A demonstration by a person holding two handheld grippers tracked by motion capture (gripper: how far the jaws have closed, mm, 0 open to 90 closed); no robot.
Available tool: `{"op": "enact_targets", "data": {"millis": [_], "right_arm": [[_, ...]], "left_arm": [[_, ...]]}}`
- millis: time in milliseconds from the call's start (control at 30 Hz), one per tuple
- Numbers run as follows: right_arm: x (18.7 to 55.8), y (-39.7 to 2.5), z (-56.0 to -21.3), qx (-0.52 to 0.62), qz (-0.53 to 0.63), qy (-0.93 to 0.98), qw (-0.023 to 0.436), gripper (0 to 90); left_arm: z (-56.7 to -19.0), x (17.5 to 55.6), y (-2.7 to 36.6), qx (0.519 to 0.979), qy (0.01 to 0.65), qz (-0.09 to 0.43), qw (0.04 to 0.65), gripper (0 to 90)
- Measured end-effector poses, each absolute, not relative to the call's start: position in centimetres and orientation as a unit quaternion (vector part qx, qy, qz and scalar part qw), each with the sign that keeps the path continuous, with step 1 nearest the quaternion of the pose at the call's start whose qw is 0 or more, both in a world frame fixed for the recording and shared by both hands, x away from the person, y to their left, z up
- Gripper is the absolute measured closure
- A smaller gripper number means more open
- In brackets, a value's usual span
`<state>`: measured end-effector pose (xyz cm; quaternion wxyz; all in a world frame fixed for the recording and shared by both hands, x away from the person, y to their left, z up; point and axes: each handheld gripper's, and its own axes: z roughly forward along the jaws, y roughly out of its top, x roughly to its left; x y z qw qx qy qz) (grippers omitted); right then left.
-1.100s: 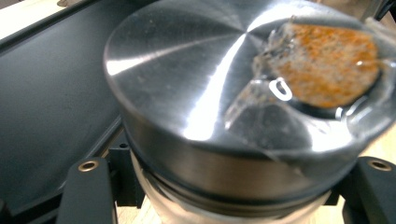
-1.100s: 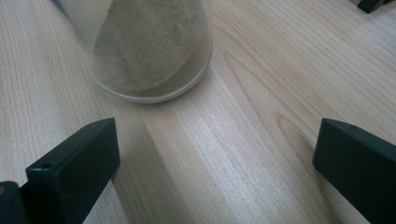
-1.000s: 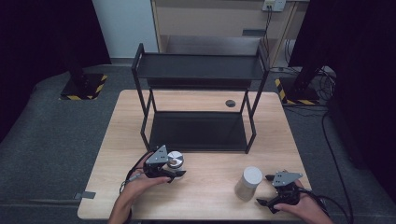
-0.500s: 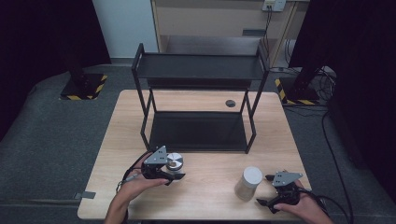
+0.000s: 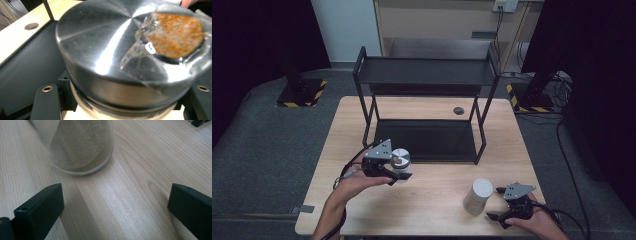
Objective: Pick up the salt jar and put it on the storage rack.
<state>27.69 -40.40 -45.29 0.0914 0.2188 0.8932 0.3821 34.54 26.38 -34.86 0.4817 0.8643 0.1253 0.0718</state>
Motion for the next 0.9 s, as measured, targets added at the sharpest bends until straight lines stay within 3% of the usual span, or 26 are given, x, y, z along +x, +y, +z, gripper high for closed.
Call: {"op": "enact_targets", "data": {"millis": [900], "right_arm": [[27.6, -40.3, -45.3, 0.224, 0.382, 0.892, 0.093, 1.7]], "left_arm": [[-23.8, 38.4, 25.6, 0.871, 0.111, 0.069, 0.474, 29.7]]}}
